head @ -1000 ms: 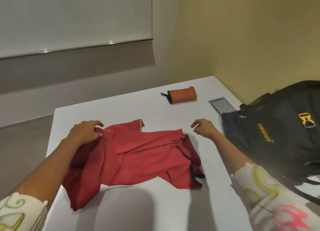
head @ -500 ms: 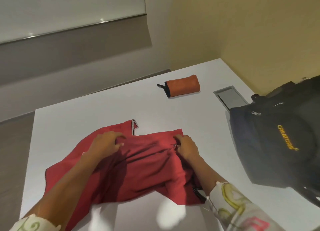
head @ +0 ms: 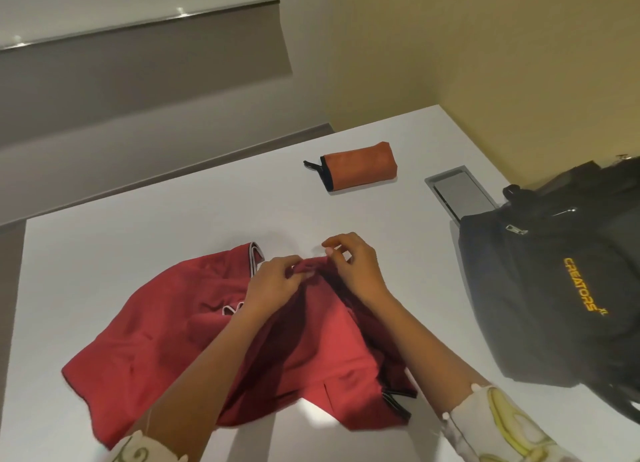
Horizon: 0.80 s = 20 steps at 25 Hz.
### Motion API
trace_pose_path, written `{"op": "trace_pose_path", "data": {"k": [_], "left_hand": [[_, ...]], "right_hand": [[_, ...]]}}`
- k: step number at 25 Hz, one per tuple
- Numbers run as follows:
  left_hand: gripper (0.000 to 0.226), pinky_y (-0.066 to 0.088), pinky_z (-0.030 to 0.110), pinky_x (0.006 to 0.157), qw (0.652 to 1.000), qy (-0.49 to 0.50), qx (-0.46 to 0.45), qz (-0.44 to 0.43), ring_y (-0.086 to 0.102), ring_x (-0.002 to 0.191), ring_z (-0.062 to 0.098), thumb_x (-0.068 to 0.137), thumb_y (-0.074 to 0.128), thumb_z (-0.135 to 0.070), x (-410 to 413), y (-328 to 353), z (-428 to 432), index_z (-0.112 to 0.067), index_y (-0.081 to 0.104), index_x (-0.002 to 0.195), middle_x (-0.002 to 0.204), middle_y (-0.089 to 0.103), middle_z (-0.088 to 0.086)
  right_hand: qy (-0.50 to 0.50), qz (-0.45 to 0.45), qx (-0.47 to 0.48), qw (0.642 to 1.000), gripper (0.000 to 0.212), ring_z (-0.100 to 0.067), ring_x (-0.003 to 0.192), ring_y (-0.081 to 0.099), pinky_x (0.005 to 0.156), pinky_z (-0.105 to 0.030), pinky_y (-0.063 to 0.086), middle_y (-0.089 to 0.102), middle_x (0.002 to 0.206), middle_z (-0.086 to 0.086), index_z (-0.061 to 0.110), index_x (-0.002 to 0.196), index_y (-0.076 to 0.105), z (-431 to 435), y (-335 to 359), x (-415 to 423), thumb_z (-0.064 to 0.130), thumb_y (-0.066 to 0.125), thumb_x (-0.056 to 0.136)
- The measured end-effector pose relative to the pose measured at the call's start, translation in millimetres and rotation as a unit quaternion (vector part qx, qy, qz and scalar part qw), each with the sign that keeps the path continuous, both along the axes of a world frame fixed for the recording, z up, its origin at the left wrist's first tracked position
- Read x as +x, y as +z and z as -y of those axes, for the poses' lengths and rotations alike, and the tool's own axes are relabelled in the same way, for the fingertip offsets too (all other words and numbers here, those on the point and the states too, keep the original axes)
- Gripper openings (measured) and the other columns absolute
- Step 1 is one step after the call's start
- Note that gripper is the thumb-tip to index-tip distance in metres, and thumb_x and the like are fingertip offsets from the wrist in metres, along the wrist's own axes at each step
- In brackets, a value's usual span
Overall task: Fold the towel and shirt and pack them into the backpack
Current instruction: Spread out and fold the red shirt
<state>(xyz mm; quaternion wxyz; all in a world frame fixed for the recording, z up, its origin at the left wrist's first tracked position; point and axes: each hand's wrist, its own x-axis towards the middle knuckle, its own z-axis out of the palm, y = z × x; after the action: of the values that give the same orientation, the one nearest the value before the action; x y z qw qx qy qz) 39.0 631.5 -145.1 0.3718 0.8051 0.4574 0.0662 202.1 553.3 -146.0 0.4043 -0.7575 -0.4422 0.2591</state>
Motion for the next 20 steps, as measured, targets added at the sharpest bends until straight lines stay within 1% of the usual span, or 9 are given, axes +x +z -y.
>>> {"op": "trace_pose_path", "data": {"k": [2, 6, 8, 10, 11, 13, 15, 17, 20], "left_hand": [[0.025, 0.044, 0.037, 0.063, 0.997, 0.042, -0.037, 0.047, 0.057, 0.063, 0.013, 0.081, 0.07, -0.044, -7.7, 1.4, -3.8, -0.02, 0.066, 0.076, 0.064, 0.061, -0.001], [0.026, 0.041, 0.032, 0.062, 0.992, 0.043, -0.08, 0.088, 0.052, 0.061, 0.014, 0.076, 0.077, -0.039, -18.7, 11.3, 4.3, -0.015, 0.066, 0.076, 0.071, 0.063, 0.01], [0.015, 0.048, 0.037, 0.071, 0.987, 0.013, -0.122, 0.105, 0.059, 0.069, 0.016, 0.076, 0.073, -0.035, -23.4, 13.6, 8.8, -0.022, 0.067, 0.08, 0.077, 0.067, 0.005], [0.02, 0.05, 0.045, 0.08, 0.977, -0.006, -0.169, 0.127, 0.062, 0.077, 0.025, 0.076, 0.067, -0.037, -29.1, 17.3, 10.6, -0.019, 0.068, 0.086, 0.081, 0.067, 0.006], [0.027, 0.049, 0.045, 0.082, 0.97, -0.005, -0.2, 0.138, 0.062, 0.08, 0.027, 0.079, 0.064, -0.04, -31.6, 21.5, 11.7, -0.014, 0.068, 0.087, 0.083, 0.066, 0.009], [0.035, 0.047, 0.035, 0.086, 0.952, 0.011, -0.262, 0.157, 0.064, 0.084, 0.018, 0.089, 0.059, -0.043, -35.1, 32.2, 13.5, -0.01, 0.07, 0.088, 0.085, 0.068, 0.007], [0.034, 0.045, 0.027, 0.081, 0.944, 0.023, -0.287, 0.163, 0.063, 0.079, 0.011, 0.095, 0.057, -0.04, -36.9, 44.7, 18.7, -0.013, 0.071, 0.08, 0.08, 0.067, 0.001], [0.036, 0.045, 0.029, 0.077, 0.935, 0.049, -0.297, 0.186, 0.06, 0.076, 0.012, 0.098, 0.055, -0.033, -37.7, 50.6, 23.9, -0.004, 0.07, 0.081, 0.077, 0.064, 0.004], [0.038, 0.05, 0.035, 0.085, 0.917, 0.108, -0.31, 0.224, 0.066, 0.082, 0.019, 0.1, 0.051, -0.027, -42.3, 53.8, 32.0, 0.004, 0.069, 0.087, 0.084, 0.07, 0.011]], "right_hand": [[-0.061, -0.016, 0.058, 0.996, 0.01, -0.004, 0.088, 0.059, 0.072, -0.011, 0.043, 0.064, 0.098, 0.01, 0.025, 0.094, 0.071, 9.9, 5.7, -2.2, 0.019, 0.063, 0.091], [0.039, -0.015, 0.091, 0.995, 0.02, -0.007, 0.088, 0.062, 0.073, -0.012, 0.046, 0.066, 0.095, 0.009, 0.02, 0.101, 0.072, 25.1, 2.7, -38.1, 0.012, 0.073, 0.083], [0.034, -0.056, 0.092, 0.994, 0.032, -0.005, 0.097, 0.064, 0.081, -0.013, 0.048, 0.067, 0.105, 0.007, 0.017, 0.111, 0.069, 24.5, -2.6, -52.1, 0.005, 0.071, 0.081], [0.018, -0.101, 0.083, 0.991, 0.035, -0.003, 0.098, 0.065, 0.083, -0.013, 0.048, 0.069, 0.107, 0.004, 0.015, 0.113, 0.067, 23.3, 0.5, -57.5, 0.0, 0.067, 0.081], [0.016, -0.106, 0.083, 0.991, 0.032, -0.002, 0.095, 0.065, 0.082, -0.011, 0.048, 0.07, 0.104, 0.005, 0.014, 0.11, 0.068, 24.0, 4.1, -59.1, -0.001, 0.067, 0.082], [0.017, -0.106, 0.1, 0.989, 0.024, -0.004, 0.091, 0.067, 0.078, -0.012, 0.048, 0.071, 0.097, 0.006, 0.014, 0.103, 0.067, 28.4, 11.9, -63.7, -0.001, 0.067, 0.084], [0.01, -0.111, 0.119, 0.987, 0.025, -0.007, 0.089, 0.068, 0.076, -0.015, 0.051, 0.071, 0.095, 0.006, 0.015, 0.103, 0.063, 36.2, 20.6, -70.6, -0.002, 0.067, 0.085], [-0.004, -0.123, 0.131, 0.984, 0.028, -0.008, 0.088, 0.069, 0.077, -0.017, 0.053, 0.071, 0.094, 0.006, 0.014, 0.105, 0.06, 43.8, 25.5, -76.4, -0.004, 0.066, 0.085], [-0.015, -0.143, 0.147, 0.979, 0.029, -0.009, 0.09, 0.07, 0.082, -0.018, 0.053, 0.071, 0.095, 0.008, 0.012, 0.108, 0.061, 55.1, 32.2, -84.7, -0.008, 0.062, 0.086]]}}
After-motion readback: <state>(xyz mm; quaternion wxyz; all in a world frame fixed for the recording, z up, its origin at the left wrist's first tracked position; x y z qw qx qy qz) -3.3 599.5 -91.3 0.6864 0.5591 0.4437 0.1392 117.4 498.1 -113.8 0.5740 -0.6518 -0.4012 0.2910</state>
